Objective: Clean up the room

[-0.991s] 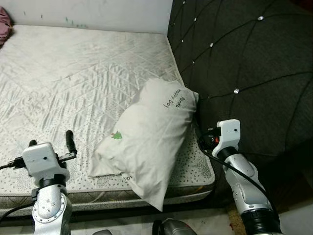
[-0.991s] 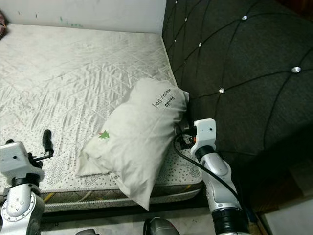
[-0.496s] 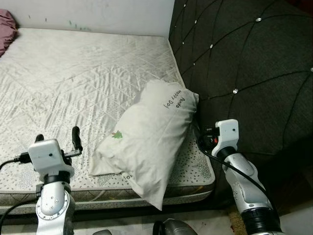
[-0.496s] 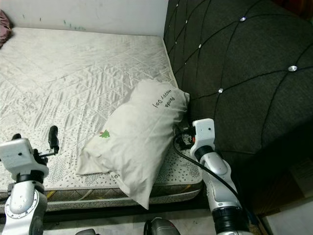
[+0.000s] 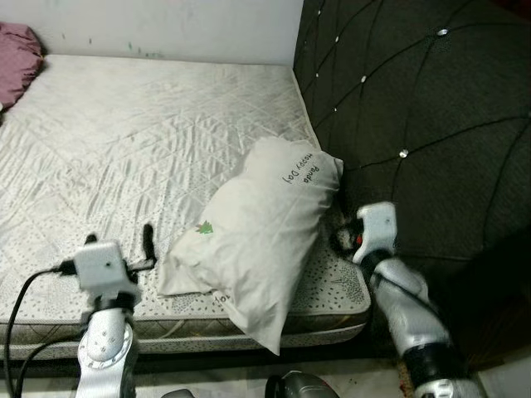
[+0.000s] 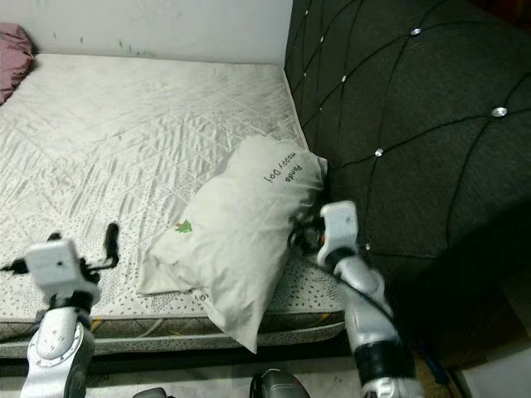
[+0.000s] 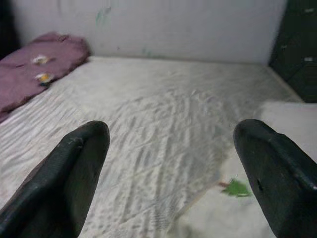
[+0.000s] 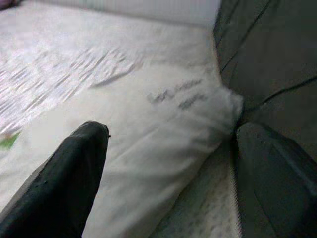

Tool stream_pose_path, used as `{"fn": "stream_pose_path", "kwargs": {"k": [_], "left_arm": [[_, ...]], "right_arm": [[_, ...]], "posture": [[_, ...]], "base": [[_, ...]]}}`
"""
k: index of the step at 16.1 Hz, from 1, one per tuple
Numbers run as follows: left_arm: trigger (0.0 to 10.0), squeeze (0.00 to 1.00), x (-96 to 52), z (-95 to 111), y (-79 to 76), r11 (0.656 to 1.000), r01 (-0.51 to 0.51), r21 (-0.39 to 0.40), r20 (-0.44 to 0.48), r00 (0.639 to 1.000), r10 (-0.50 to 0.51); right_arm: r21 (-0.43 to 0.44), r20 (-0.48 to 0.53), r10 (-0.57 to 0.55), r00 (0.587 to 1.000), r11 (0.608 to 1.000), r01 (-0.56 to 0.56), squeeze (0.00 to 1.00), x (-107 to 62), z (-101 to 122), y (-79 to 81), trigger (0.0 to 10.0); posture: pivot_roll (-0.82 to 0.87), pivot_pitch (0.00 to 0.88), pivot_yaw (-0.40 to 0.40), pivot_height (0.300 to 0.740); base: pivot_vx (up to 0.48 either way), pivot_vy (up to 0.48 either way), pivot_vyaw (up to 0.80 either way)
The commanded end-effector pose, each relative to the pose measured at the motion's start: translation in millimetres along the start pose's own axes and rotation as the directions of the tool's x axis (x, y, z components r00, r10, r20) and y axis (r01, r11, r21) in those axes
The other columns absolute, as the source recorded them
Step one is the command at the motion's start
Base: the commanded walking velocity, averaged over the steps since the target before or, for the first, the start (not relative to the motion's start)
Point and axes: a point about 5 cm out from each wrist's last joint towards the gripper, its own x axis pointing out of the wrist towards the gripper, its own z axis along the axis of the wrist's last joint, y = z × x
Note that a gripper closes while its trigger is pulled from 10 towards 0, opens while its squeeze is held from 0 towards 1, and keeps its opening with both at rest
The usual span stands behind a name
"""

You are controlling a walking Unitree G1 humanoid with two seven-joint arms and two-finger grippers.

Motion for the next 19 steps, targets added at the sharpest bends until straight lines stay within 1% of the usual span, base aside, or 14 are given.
{"fn": "stream_pose_path", "kwargs": {"k": [1,2,3,4,5,6,7,8,10,12,14,16,17,19], "left_arm": [[10.0,0.0,0.3,3,2.3,1.0,0.014,0.006,0.008,1.0,-0.015],[10.0,0.0,1.4,-4,2.1,0.999,0.028,0.032,0.017,0.999,-0.029],[10.0,0.0,3.0,-3,1.0,0.999,0.031,0.034,0.015,0.999,-0.031],[10.0,0.0,6.5,14,-2.8,1.0,0.031,0.006,0.065,0.997,-0.031],[10.0,0.0,8.1,20,-2.5,0.999,0.039,0.02,0.089,0.995,-0.04],[10.0,0.0,9.1,22,1.4,1.0,0.017,0.026,0.101,0.995,-0.019],[10.0,0.0,9.5,22,5.7,1.0,-0.015,0.009,0.098,0.995,0.014],[10.0,0.0,9.2,23,6.1,1.0,-0.01,0.009,0.101,0.995,0.009],[10.0,0.0,7.6,18,4.5,1.0,-0.001,0.005,0.093,0.996,0.0],[10.0,0.0,5.2,17,3.3,1.0,0.005,-0.004,0.076,0.997,-0.005],[10.0,0.0,1.3,15,3.4,1.0,0.03,0.005,0.06,0.998,-0.03],[10.0,0.0,-0.7,7,-5.9,0.996,0.09,0.0,0.024,0.996,-0.09],[10.0,0.0,-0.5,7,-7.1,0.996,0.094,-0.002,0.025,0.995,-0.093],[10.0,0.0,3.6,10,-15.5,0.994,0.105,-0.012,0.032,0.994,-0.105]], "right_arm": [[0.022,0.009,-0.034,0.999,0.999,0.034,0.0,0.4,1,-3.4,10.0],[0.015,-0.022,-0.046,0.999,0.999,0.047,0.0,0.6,-13,-0.2,10.0],[0.06,-0.032,-0.076,0.997,0.995,0.078,0.0,1.8,-12,-2.3,10.0],[0.043,0.038,-0.019,0.999,0.999,0.017,0.0,3.9,4,2.4,10.0],[0.008,0.056,0.007,0.998,1.0,-0.007,0.0,4.8,8,5.9,10.0],[0.032,0.052,-0.007,0.999,0.999,0.005,0.0,6.9,8,6.8,10.0],[0.057,0.056,-0.029,0.998,0.998,0.026,0.0,10.7,10,6.5,10.0],[0.035,0.077,-0.025,0.997,0.999,0.022,0.0,12.9,15,6.9,10.0],[0.036,0.072,-0.05,0.996,0.998,0.048,0.0,13.9,13,2.6,10.0],[0.058,0.067,-0.077,0.995,0.996,0.073,0.0,8.4,11,-0.7,10.0],[0.046,0.062,-0.064,0.996,0.997,0.061,0.0,4.2,6,4.8,10.0],[0.044,0.068,-0.102,0.992,0.994,0.1,0.0,1.1,5,-3.9,10.0],[0.043,0.069,-0.105,0.992,0.994,0.102,0.0,0.7,5,-4.7,10.0],[0.038,0.067,-0.106,0.992,0.994,0.104,0.0,-3.9,4,-5.5,10.0]], "posture": [[-0.01,0.0,-0.048,0.74],[0.0,0.0,-0.045,0.74],[0.02,0.0,-0.047,0.74],[0.04,0.0,-0.054,0.74],[0.03,0.0,-0.062,0.74],[0.03,0.0,-0.062,0.74],[0.04,0.0,-0.069,0.74],[0.04,0.0,-0.071,0.74],[0.03,0.0,-0.077,0.74],[0.04,0.0,-0.064,0.74],[0.03,0.0,-0.045,0.74],[0.0,0.0,-0.029,0.74],[0.0,0.0,-0.029,0.74],[0.0,0.0,-0.035,0.74]], "base": [[0.0,0.0,0.0],[0.0,0.0,0.0],[0.0,0.0,0.0],[0.0,0.0,0.0],[0.0,0.0,0.0],[0.0,0.0,0.0],[0.0,0.0,0.0],[0.0,0.0,0.0],[0.0,0.0,0.0],[0.0,0.0,0.0],[0.0,0.0,0.0],[0.0,0.0,0.0],[0.0,0.0,0.0],[0.0,0.0,0.0]]}}
